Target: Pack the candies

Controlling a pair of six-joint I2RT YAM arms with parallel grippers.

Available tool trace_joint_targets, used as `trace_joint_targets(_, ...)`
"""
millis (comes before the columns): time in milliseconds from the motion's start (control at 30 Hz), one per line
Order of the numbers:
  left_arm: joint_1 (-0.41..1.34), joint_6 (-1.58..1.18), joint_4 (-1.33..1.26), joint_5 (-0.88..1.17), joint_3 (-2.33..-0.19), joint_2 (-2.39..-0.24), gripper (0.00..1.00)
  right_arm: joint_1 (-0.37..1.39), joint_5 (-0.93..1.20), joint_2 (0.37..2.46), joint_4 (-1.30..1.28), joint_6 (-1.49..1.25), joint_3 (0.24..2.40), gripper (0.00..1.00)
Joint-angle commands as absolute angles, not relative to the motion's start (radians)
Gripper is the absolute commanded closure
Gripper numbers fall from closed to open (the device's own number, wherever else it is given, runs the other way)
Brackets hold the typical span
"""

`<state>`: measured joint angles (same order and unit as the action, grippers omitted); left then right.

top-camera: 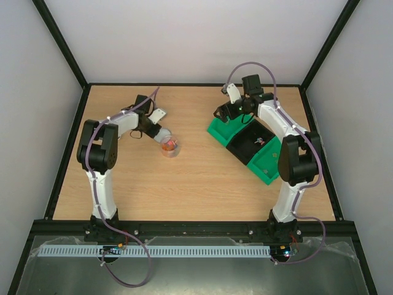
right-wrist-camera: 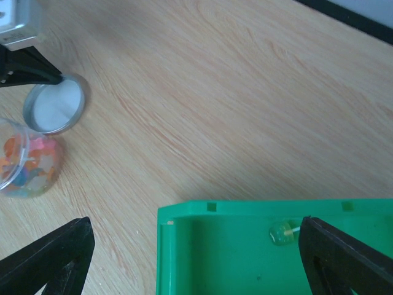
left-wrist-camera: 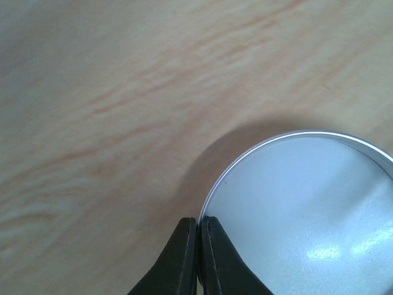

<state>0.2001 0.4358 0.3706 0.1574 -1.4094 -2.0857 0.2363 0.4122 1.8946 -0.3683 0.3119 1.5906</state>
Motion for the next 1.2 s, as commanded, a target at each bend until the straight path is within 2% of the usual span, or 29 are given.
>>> trace_joint_targets(0, 0.233, 0.457, 0.417, 0.209, -1.311, -2.029, 0.98, 0.235, 0.390, 1.815, -0.368, 0.325, 1.529, 0.09)
trace_joint_targets(300, 0.340, 0.380, 0.411, 0.275, -1.105, -1.885, 0.98, 0.230, 0.399, 1.726, -0.343, 0.361, 1.396, 0.10)
trace_joint_targets(433, 0.376, 0.298, 0.404, 0.288, -1.071, -1.877, 0.98, 0.233, 0.472, 1.670, -0.322, 0.421, 1.324, 0.13)
trace_joint_targets(600, 0.311, 0.277, 0.512, 0.358, -1.179, -1.877, 0.98, 0.251, 0.581, 1.577, -0.252, 0.517, 1.224, 0.16)
trace_joint_targets(867, 0.194, 0.496, 1.019, 0.655, -1.529, -1.900, 0.98, 0.394, 0.652, 1.442, -0.148, 0.802, 1.124, 0.29)
trace_joint_targets(1067, 0.201, 0.620, 1.263, 0.872, -1.596, -1.889, 0.98, 0.551, 0.617, 1.371, -0.091, 1.054, 1.036, 0.34)
trace_joint_targets(1167, 0.207, 0.614, 1.296, 0.922, -1.598, -1.883, 0.98, 0.615, 0.585, 1.332, -0.044, 1.177, 0.967, 0.37)
